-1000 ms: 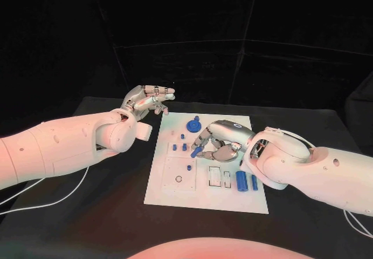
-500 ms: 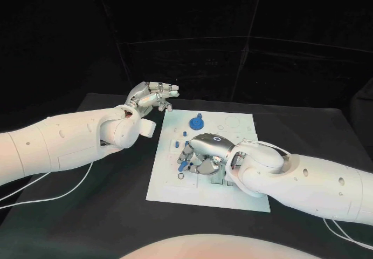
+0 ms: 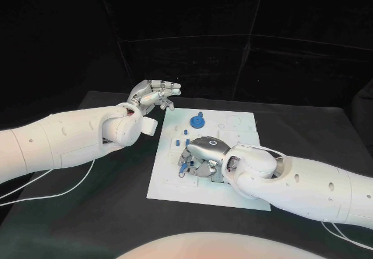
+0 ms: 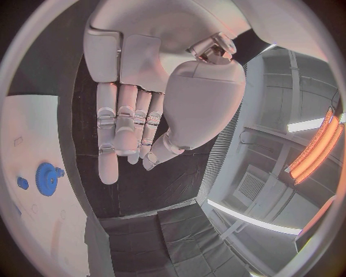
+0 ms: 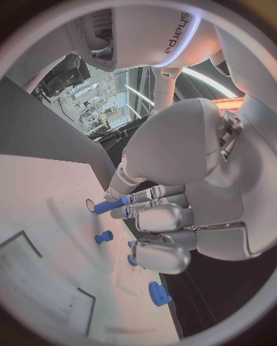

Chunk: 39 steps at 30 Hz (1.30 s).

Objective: Assemble the parts on the task board

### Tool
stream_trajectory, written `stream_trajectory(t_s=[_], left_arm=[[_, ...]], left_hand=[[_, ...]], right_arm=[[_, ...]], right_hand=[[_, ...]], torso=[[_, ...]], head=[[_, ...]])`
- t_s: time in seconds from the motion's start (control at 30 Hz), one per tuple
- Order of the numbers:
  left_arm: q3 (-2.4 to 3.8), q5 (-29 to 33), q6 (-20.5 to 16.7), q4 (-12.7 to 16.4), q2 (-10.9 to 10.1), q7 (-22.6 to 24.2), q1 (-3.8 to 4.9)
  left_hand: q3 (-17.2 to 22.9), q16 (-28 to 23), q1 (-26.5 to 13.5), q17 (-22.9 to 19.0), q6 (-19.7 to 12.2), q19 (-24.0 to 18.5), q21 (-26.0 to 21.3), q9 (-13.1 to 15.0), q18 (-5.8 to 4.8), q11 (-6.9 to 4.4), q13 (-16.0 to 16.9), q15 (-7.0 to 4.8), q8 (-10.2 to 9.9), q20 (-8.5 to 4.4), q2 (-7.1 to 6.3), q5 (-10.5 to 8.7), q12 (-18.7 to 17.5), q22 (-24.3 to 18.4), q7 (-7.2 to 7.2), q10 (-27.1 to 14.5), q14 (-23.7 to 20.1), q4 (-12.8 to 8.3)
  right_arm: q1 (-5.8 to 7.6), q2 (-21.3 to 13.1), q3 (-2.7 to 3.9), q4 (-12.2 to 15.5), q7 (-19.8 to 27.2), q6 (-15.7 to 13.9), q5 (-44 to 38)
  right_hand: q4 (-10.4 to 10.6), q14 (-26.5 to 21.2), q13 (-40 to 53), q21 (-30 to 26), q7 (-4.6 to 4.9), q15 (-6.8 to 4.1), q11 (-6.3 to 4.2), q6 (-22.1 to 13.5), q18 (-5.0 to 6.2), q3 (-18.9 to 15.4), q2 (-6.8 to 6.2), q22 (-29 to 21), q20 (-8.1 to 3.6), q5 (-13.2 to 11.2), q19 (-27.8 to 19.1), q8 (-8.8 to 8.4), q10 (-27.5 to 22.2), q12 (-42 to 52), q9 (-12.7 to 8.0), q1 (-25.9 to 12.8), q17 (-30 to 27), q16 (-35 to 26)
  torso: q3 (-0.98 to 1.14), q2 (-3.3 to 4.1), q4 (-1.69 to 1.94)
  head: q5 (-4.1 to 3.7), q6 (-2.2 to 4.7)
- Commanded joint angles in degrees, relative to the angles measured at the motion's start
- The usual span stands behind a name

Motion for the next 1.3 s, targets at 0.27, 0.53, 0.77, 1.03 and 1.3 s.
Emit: stream_trajectory(t_s=[0.27,0.53,0.77,1.03,1.3], left_arm=[[0.06,0.11,0.74,0.04,0.02,0.03,0.09],[0.06,0.11,0.71,0.02,0.01,0.01,0.10],[0.06,0.11,0.73,-0.10,0.10,0.01,0.10],[0.06,0.11,0.77,-0.15,0.14,0.02,0.10],[0.06,0.11,0.73,-0.13,0.09,0.00,0.09]], left_hand=[[-0.26,-0.31,-0.08,-0.09,-0.24,-0.38,-0.37,-0.07,0.32,-0.12,-0.09,0.02,-0.16,0.12,-0.17,-0.17,0.18,-0.05,0.09,-0.45,-0.20,-0.02],[-0.31,-0.27,-0.15,-0.07,-0.32,-0.39,-0.41,-0.07,0.32,-0.09,-0.09,0.05,-0.20,0.15,-0.18,-0.16,0.19,-0.08,0.12,-0.53,-0.21,0.02],[-0.31,-0.27,-0.15,-0.07,-0.32,-0.39,-0.41,-0.07,0.32,-0.09,-0.09,0.05,-0.20,0.15,-0.18,-0.16,0.19,-0.08,0.12,-0.53,-0.21,0.02],[-0.31,-0.27,-0.15,-0.07,-0.32,-0.39,-0.41,-0.07,0.32,-0.09,-0.09,0.05,-0.20,0.15,-0.18,-0.16,0.19,-0.08,0.12,-0.53,-0.21,0.02],[-0.31,-0.27,-0.15,-0.07,-0.32,-0.39,-0.41,-0.07,0.32,-0.09,-0.09,0.05,-0.20,0.15,-0.18,-0.16,0.19,-0.08,0.12,-0.53,-0.21,0.02]], right_arm=[[-0.32,0.36,-0.01,0.00,-1.32,2.14,-1.50],[-0.44,0.40,-0.05,0.34,-1.00,2.37,-1.51],[-0.49,0.32,-0.06,0.61,-0.82,1.97,-1.52],[-0.56,0.20,-0.06,0.77,-0.98,1.74,-1.53],[-0.58,0.18,-0.06,0.80,-1.02,2.00,-1.60]], right_hand=[[-0.01,1.26,0.01,0.36,0.36,0.13,0.33,0.21,-0.94,0.47,-0.24,0.05,0.36,0.35,0.00,-0.17,0.18,-0.25,0.04,0.58,0.01,0.33],[-0.04,1.25,0.02,0.37,0.36,0.14,0.33,0.25,-0.94,0.47,-0.31,0.06,0.37,0.37,0.00,-0.16,0.22,-0.27,0.04,0.54,-0.01,0.33],[-0.08,1.25,0.04,0.39,0.34,0.14,0.32,0.34,-0.94,0.47,-0.38,0.09,0.38,0.41,0.01,-0.14,0.31,-0.28,0.06,0.51,0.00,0.36],[-0.08,1.25,0.04,0.39,0.34,0.14,0.32,0.34,-0.94,0.47,-0.38,0.09,0.38,0.41,0.01,-0.14,0.31,-0.28,0.06,0.51,0.00,0.36],[-0.08,1.25,0.04,0.39,0.34,0.14,0.32,0.34,-0.94,0.47,-0.38,0.09,0.38,0.41,0.01,-0.14,0.31,-0.28,0.06,0.51,0.00,0.36]], torso=[[0.00,0.01,-0.01],[0.04,-0.01,-0.04],[0.03,-0.01,-0.05],[0.00,-0.04,0.02],[-0.01,-0.01,0.00]], head=[[0.16,-0.40],[0.21,-0.57],[0.20,-0.47],[0.16,-0.43],[0.18,-0.38]])
